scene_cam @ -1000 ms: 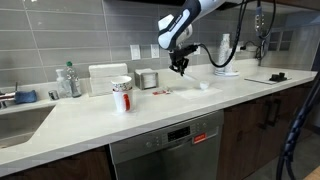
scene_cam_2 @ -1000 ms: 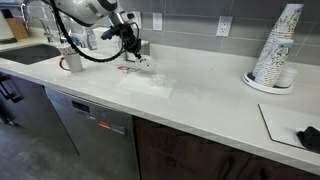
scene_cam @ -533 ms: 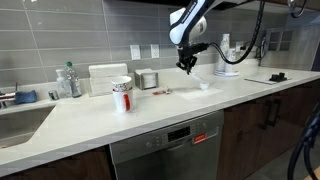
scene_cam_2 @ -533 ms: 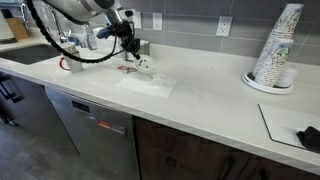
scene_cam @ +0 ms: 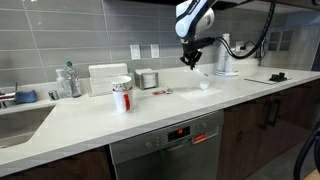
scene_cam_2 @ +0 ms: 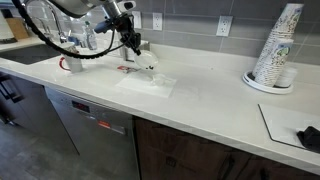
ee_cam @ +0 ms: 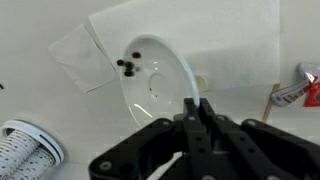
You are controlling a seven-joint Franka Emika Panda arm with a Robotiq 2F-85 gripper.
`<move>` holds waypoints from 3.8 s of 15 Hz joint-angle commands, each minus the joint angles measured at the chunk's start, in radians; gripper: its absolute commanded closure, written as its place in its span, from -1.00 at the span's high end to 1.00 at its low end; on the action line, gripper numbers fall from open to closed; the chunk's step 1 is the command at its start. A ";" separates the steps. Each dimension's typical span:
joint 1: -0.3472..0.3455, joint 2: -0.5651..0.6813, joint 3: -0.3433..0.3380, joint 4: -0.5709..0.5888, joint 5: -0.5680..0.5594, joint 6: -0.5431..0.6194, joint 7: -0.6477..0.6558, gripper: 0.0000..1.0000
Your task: Pour the contents of the white plate into the white mug
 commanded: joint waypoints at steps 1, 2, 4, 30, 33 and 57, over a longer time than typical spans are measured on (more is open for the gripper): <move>-0.013 0.001 0.017 0.017 0.026 -0.031 -0.049 -0.96; -0.015 0.009 0.020 0.026 0.029 -0.035 -0.062 -0.96; -0.018 0.024 0.020 0.047 0.031 -0.046 -0.081 -0.96; -0.144 0.074 0.069 0.067 0.317 0.102 -0.419 -0.96; -0.165 0.070 0.081 0.056 0.371 0.124 -0.460 -0.96; -0.208 0.013 0.092 -0.057 0.534 0.236 -0.533 -0.84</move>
